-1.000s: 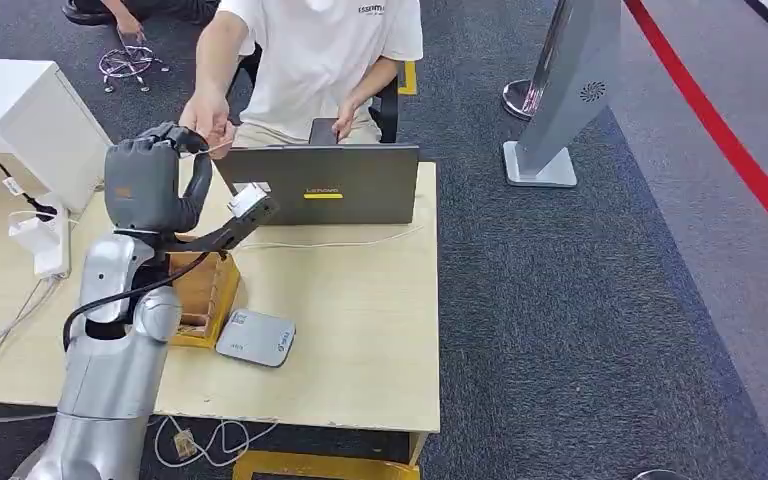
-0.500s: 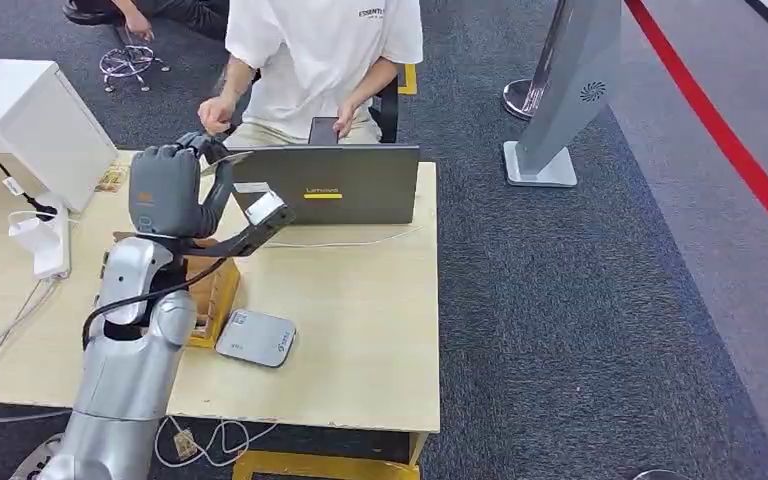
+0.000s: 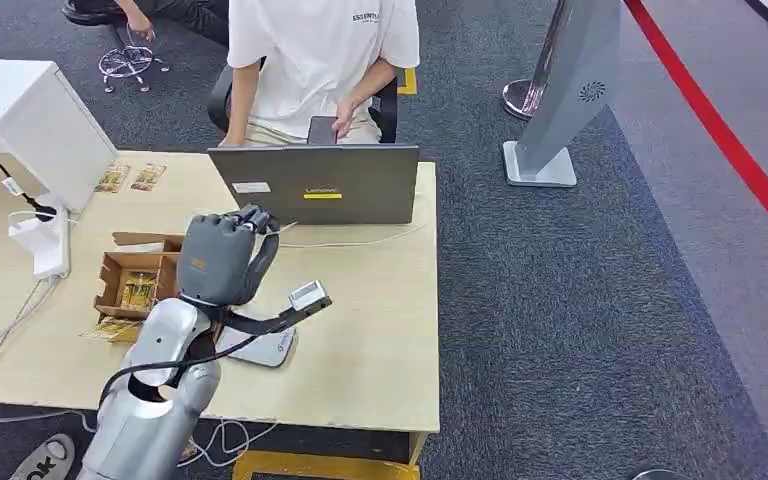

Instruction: Pass the card to the sensor for recognition and then transmit it.

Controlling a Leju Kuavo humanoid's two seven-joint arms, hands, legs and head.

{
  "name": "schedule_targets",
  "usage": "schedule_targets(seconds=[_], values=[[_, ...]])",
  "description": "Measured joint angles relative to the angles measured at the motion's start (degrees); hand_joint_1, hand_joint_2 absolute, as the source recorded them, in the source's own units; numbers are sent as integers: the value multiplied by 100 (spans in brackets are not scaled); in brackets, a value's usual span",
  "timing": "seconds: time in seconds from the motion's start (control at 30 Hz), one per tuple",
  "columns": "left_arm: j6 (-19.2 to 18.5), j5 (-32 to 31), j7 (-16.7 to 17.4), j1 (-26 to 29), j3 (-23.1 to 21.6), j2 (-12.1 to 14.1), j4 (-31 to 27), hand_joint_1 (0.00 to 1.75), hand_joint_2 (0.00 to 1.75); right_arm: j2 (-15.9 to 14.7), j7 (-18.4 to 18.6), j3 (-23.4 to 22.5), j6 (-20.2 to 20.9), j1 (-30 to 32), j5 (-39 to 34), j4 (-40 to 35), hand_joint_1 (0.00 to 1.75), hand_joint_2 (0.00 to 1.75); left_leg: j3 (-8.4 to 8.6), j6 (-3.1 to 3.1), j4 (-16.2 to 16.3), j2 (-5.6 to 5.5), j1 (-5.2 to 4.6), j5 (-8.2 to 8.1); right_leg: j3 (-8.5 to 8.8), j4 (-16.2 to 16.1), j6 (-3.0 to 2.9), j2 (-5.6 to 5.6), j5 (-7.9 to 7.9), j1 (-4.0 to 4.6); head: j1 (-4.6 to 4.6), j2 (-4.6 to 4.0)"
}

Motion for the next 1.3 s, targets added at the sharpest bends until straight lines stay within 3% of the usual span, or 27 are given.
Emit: schedule_targets(seconds=[0.17,0.4,0.7,1.03,1.2,1.3], values=[[81,-98,96,295,-181,249,-41,175,175,0,0,-39,-9,16,-41,0,0,0,-1,0,-1,-1,0,0,3,0,-4,-3,-5,0,2,0],[9,-933,719,429,-225,402,-48,175,175,-2,0,-48,-9,28,-113,0,0,0,-1,0,0,-1,0,0,3,0,-4,-4,-4,0,2,0],[-129,-975,789,425,-227,446,-35,175,175,-11,-13,-48,24,33,-138,0,0,0,0,0,0,-1,0,0,2,0,-4,-3,-4,0,2,0],[-825,-815,697,308,-310,559,516,175,175,-24,-7,-48,52,31,-273,0,0,0,0,0,0,0,0,0,1,0,-4,-2,-4,0,0,0],[-1366,-682,712,273,-620,795,756,175,175,-26,2,-48,0,41,-397,0,0,0,-1,0,0,0,0,-1,-1,0,-4,-1,-5,0,0,0],[-1509,-632,793,238,-785,898,848,175,175,-26,11,-48,-28,43,-452,0,0,0,-1,0,0,0,0,-1,-1,0,-4,-1,-5,0,0,0]])
